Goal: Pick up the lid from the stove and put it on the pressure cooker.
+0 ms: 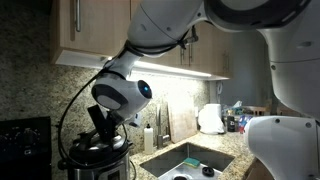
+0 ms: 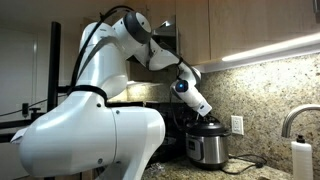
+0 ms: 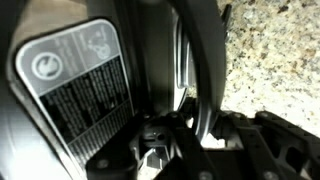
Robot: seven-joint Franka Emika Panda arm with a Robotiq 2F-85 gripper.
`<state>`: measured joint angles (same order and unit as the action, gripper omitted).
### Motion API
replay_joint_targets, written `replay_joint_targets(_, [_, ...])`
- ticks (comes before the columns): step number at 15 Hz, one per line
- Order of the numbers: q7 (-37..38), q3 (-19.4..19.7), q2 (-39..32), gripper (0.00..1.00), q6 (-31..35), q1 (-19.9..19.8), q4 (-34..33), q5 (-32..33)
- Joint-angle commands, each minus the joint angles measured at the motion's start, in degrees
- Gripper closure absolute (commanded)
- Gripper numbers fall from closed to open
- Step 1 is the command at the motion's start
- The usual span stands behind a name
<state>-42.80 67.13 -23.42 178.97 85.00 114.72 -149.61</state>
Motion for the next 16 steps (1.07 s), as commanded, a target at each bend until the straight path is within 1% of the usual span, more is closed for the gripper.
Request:
replay_joint_targets(1, [10.0, 6.4, -2.2, 0.97, -6.8, 5.2, 4.7, 0.0])
replay_joint_targets(4, [14.2, 9.7, -3.6, 0.97, -9.6, 8.3, 6.6, 0.0])
replay_joint_targets(7, [14.7, 10.5, -4.3, 0.97, -11.1, 9.3, 7.7, 1.0])
replay_joint_targets(9, [14.9, 10.3, -3.7, 0.97, -10.1, 10.3, 8.4, 3.6])
replay_joint_targets(12, [15.3, 10.2, -3.8, 0.97, -8.9, 10.6, 8.3, 7.8])
replay_joint_targets(13, [15.6, 8.9, -4.9, 0.97, -9.6, 8.7, 8.0, 9.3])
replay_joint_targets(16, [14.4, 9.6, -5.4, 0.97, -11.5, 9.0, 8.1, 12.9])
